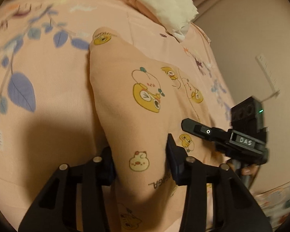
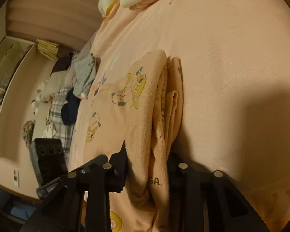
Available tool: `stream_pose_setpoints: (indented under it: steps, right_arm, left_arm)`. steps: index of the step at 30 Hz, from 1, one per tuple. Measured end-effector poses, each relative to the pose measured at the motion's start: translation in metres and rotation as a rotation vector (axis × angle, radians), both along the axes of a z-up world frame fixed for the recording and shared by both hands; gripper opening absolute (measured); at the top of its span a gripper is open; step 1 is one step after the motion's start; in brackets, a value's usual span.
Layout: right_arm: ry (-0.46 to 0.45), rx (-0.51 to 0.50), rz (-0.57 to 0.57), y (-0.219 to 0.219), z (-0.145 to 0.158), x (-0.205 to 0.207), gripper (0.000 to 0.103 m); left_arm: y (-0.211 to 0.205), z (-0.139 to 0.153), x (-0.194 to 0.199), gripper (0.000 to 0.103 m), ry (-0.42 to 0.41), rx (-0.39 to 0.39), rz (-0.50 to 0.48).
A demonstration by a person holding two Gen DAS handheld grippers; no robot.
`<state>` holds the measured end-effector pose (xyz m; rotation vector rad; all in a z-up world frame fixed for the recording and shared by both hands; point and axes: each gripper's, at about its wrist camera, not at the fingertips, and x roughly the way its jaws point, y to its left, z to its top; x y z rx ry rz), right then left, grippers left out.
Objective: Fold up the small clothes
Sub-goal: 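Close the right gripper on the end of the folded shirt, then lift the held end with the right gripper and fold it over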
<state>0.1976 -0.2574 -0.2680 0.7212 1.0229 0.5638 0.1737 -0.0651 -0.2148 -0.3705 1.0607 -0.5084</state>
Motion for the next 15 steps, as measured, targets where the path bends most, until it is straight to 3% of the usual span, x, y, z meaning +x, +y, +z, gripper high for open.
stream_pose_setpoints:
  steps: [4,10,15]
  right_arm:
    - [-0.077,-0.085,-0.013,0.012,0.014,-0.007,0.025]
    - [-0.098,-0.116,-0.025,0.017,0.032,-0.009,0.024]
    - [-0.185,-0.147,-0.015,0.037,0.071,-0.018,0.024]
  left_arm:
    - [-0.01,0.012,-0.004,0.035,-0.065,0.081,0.002]
    - [-0.006,0.04,-0.014,0.032,-0.145,0.106,0.005]
    - [0.015,0.078,-0.028,0.032,-0.234,0.101,0.026]
